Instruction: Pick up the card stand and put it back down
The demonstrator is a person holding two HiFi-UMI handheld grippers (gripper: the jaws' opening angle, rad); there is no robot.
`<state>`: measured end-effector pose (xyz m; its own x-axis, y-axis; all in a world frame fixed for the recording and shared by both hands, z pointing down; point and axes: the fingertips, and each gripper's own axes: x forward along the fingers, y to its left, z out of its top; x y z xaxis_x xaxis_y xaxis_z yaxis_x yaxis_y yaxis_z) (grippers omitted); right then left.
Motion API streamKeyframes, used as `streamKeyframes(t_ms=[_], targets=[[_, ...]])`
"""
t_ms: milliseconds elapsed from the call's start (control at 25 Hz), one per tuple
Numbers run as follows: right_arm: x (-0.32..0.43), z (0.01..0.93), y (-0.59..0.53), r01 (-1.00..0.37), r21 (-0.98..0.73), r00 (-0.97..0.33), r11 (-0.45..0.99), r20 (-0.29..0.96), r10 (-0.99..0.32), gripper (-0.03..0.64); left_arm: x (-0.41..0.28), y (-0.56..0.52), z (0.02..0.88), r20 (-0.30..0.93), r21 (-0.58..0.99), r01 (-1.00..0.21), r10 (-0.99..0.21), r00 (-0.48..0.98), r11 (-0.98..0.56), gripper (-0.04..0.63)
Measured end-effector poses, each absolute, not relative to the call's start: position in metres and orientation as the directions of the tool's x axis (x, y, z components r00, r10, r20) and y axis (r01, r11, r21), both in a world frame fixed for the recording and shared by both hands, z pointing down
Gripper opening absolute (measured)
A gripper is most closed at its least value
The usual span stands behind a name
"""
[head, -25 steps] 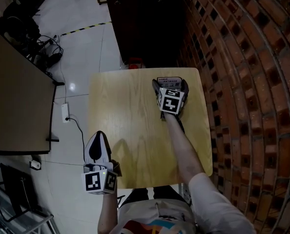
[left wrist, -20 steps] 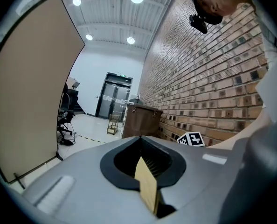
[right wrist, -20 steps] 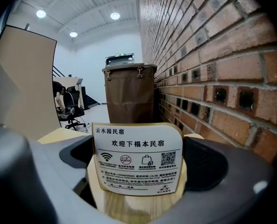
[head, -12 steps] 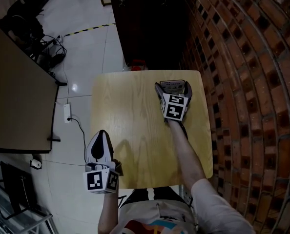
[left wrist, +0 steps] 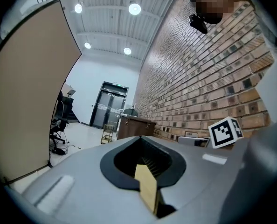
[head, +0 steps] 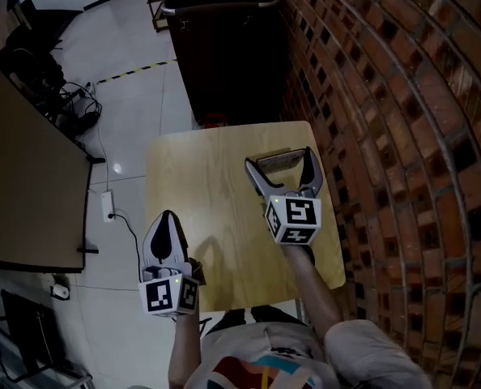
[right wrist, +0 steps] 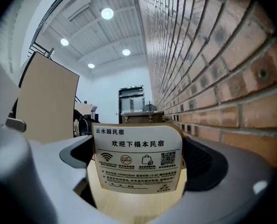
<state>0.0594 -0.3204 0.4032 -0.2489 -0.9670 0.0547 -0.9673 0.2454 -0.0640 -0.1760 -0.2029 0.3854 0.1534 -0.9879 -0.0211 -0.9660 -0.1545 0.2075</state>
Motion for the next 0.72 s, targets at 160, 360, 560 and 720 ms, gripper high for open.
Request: streamKeyframes(t_ms=[160,360,560,720], targets=[[0.059,0.376,-0.261,-0.956,-0.095,-0.279,0.276,0.010,-0.960,0.575,-0.164,-0.194,0.366,-0.082,0.197,-0.965,-0.983,0.163,-0.176,0.006],[0.066,0.376,-0.212,-0.949,-0.137,-0.290,0.285,0.014,-0.957,0.575,-0.147,-0.179,0.351,-0.119,0.184,-0.959,-0.974,0.195,-0.215,0.006],[0.077,0.376,-0.187,-0.957,-0.132,-0.263,0.258,0.015,-0.965,0.575,-0.141,-0.169,0.334,-0.157,0.160,-0.960,-0.966,0.205,-0.230,0.006],[0.077,0.367,-0.176,-0.954,-0.145,-0.265,0.263,-0.005,-0.964,0.575,-0.138,-0.164,0.327,-0.170,0.152,-0.960,-0.963,0.211,-0.237,0.006]])
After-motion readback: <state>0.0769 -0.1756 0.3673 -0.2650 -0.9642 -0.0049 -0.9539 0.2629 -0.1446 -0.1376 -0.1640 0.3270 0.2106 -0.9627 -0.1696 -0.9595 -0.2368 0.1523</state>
